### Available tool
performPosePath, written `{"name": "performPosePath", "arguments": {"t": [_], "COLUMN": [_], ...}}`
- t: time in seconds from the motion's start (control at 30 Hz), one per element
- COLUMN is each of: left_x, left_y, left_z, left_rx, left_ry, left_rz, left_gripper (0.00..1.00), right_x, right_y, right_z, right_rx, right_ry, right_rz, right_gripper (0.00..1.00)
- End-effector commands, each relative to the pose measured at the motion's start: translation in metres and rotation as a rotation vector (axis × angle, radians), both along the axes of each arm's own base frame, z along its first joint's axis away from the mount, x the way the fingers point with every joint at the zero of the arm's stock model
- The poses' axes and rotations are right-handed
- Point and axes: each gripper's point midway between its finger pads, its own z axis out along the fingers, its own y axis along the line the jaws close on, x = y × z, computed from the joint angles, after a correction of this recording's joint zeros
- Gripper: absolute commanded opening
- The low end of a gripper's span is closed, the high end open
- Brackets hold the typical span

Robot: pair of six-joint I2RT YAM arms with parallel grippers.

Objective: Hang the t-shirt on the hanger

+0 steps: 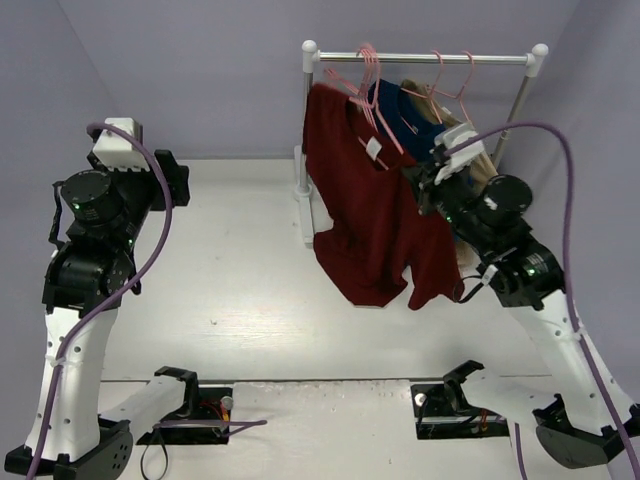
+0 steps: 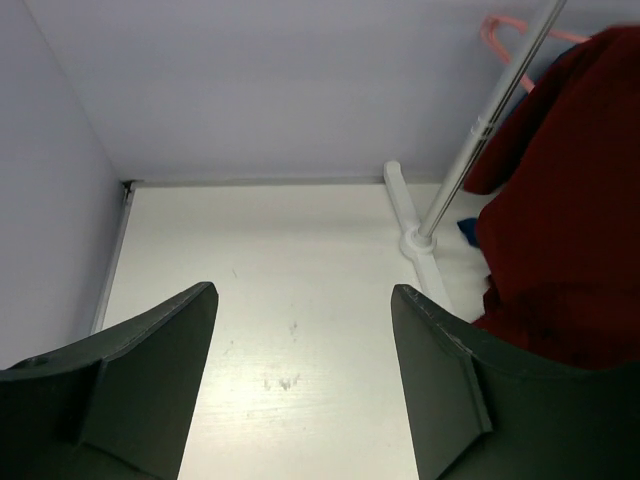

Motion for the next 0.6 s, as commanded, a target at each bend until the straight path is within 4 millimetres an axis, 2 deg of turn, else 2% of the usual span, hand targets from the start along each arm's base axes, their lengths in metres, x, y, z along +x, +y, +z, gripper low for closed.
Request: {"name": "performPosePath", "arguments": {"t": [0.0, 0.13, 0.23, 0.33, 0.43, 0.5, 0.57], "left_x": [-0.007, -0.011, -0.013, -0.012, -0.012, -0.012, -0.012], "left_y": [0.001, 0.001, 0.001, 0.000, 0.000, 0.000, -0.001], "left_z": [0.002, -0.020, -0.030, -0.037, -0.038, -0.038, -0.039], "left_rx": [-0.013, -0.018, -0.027, -0.036, -0.041, -0.045, -0.049], "left_ry": [-0.024, 0.026, 0.054, 0.073, 0.078, 0.080, 0.083], "left_rz": [0.000, 0.000, 0.003, 0.003, 0.006, 0.005, 0.002], "left_gripper": [0.65, 0.65, 0.65, 0.65, 0.65, 0.65, 0.65], "right_x": [-0.001, 0.001, 0.009, 0.022, 0.041, 0.051, 0.066], "right_y": [-0.005, -0.011, -0.010, -0.002, 0.003, 0.006, 0.012], "right_z": [0.001, -0.038, -0.055, -0.053, -0.041, -0.021, -0.015], "right_rx": [0.082, 0.091, 0.111, 0.145, 0.170, 0.191, 0.191], "right_ry": [-0.039, 0.042, 0.082, 0.081, 0.053, 0.008, -0.002], "right_rz": [-0.026, -0.071, -0.098, -0.102, -0.125, -0.129, -0.141], "right_gripper": [0.00, 0.00, 0.00, 0.00, 0.00, 0.00, 0.00]}}
